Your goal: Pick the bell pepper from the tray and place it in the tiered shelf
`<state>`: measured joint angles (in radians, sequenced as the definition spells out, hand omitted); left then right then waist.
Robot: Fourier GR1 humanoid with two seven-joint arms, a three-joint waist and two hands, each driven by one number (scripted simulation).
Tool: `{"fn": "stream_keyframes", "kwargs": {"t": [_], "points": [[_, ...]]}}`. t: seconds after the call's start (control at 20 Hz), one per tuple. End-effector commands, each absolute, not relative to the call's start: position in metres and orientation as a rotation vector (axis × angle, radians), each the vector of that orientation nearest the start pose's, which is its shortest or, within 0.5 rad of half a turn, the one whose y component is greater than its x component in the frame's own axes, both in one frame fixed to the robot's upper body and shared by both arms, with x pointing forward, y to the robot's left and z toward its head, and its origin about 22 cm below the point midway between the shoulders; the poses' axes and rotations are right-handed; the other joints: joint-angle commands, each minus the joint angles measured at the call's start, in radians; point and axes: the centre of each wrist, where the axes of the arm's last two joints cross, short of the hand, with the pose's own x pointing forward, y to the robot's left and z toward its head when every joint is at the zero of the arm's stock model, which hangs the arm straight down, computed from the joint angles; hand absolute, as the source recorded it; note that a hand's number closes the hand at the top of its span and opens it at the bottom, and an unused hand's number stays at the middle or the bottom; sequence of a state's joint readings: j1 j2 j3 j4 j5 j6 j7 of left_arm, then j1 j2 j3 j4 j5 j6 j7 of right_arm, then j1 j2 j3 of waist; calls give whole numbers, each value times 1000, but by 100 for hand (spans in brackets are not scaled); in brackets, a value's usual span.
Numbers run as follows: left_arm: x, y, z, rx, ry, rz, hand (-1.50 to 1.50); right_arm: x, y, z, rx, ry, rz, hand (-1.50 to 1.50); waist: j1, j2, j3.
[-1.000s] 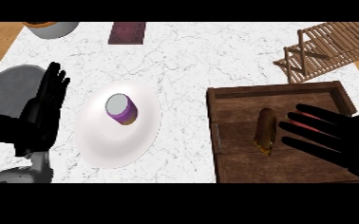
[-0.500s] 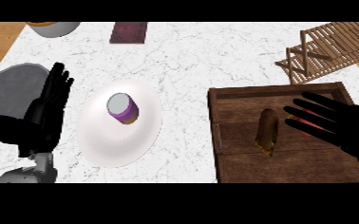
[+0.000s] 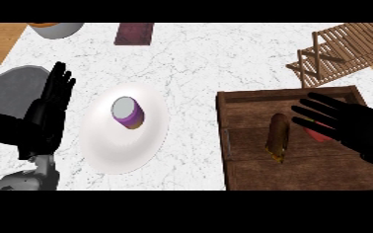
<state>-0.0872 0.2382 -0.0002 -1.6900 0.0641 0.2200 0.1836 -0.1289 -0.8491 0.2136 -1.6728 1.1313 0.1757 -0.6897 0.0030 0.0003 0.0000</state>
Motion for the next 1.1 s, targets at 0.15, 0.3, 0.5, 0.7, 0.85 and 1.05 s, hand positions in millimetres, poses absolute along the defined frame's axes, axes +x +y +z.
{"fn": "stream_keyframes", "kwargs": {"t": [0.15, 0.3, 0.5, 0.7, 0.85, 1.05], "points": [[251, 272, 60, 233, -1607, 30, 0, 280, -321, 104, 839, 1832, -2895, -150, 2, 0, 0], [273, 264, 55, 257, -1614, 32, 0, 284, -341, 90, 821, 1840, -2875, -150, -2, 1, 0], [254, 273, 54, 240, -1594, 49, 0, 284, -327, 79, 810, 1846, -2864, -150, 0, -1, 0], [253, 283, 49, 239, -1615, 42, 0, 296, -317, 70, 820, 1847, -2892, -150, 1, 0, 0], [248, 262, 82, 236, -1615, 45, 0, 308, -335, 59, 841, 1773, -2949, -150, 5, 0, 0], [264, 283, 66, 241, -1611, 52, 0, 304, -329, 43, 810, 1655, -2950, 150, 1, 1, 0]]}}
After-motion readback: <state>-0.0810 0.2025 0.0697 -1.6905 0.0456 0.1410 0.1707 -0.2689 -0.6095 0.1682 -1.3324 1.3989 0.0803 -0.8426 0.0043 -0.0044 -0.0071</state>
